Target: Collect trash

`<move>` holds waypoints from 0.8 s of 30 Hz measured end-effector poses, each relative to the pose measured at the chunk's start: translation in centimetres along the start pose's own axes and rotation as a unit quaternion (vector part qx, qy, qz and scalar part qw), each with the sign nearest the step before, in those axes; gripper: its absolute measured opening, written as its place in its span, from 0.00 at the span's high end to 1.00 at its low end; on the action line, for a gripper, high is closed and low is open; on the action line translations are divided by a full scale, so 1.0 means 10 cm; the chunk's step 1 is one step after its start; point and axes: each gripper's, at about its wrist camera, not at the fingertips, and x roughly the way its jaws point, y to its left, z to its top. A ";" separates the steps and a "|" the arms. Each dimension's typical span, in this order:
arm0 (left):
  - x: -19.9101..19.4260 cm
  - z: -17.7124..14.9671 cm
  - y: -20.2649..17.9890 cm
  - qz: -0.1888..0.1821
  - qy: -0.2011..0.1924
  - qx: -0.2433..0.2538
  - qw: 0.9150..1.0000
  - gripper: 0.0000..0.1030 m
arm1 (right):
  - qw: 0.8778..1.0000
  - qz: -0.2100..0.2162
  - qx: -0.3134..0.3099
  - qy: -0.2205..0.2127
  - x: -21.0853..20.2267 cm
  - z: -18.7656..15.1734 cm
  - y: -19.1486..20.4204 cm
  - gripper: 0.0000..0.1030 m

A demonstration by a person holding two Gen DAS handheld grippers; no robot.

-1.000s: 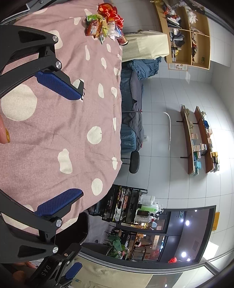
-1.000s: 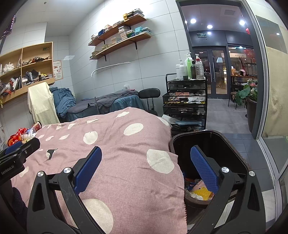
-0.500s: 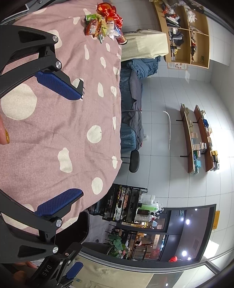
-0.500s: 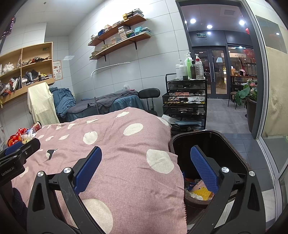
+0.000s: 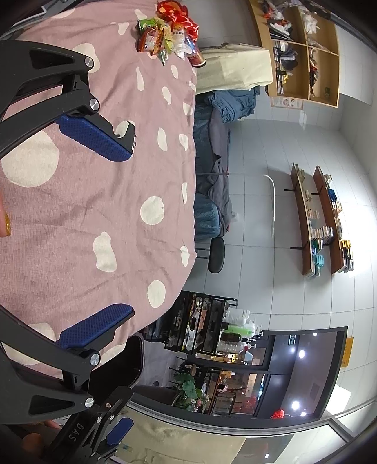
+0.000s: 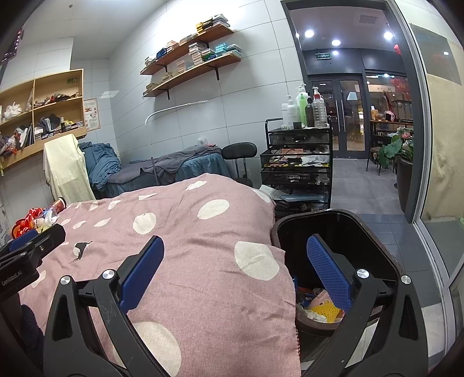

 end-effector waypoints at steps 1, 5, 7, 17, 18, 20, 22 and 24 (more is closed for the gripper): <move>0.00 0.00 0.00 -0.001 0.000 0.000 1.000 0.05 | 1.000 0.000 0.001 0.001 0.00 0.00 0.00 0.05; 0.00 0.00 0.00 -0.005 0.000 0.003 1.000 0.05 | 1.000 -0.003 0.003 0.001 -0.01 0.00 -0.01 0.05; 0.00 0.00 0.00 -0.008 0.000 0.006 1.000 0.05 | 1.000 -0.004 0.003 0.002 -0.01 0.00 -0.01 0.05; 0.00 -0.01 0.02 -0.012 -0.008 0.007 1.000 0.05 | 1.000 -0.005 0.004 0.004 -0.01 0.00 0.01 0.05; 0.00 -0.02 0.02 -0.013 -0.007 0.007 1.000 0.05 | 1.000 -0.005 0.004 0.004 -0.01 0.00 0.01 0.05; 0.00 -0.02 0.02 -0.011 -0.005 0.007 1.000 0.05 | 1.000 -0.005 0.004 0.004 -0.01 -0.01 0.02 0.05; 0.01 -0.01 0.02 -0.012 -0.002 0.007 1.000 0.05 | 1.000 -0.005 0.004 0.004 -0.01 -0.01 0.02 0.05; 0.00 -0.02 0.02 -0.011 -0.003 0.006 1.000 0.05 | 1.000 -0.005 0.004 0.004 -0.01 -0.01 0.02 0.05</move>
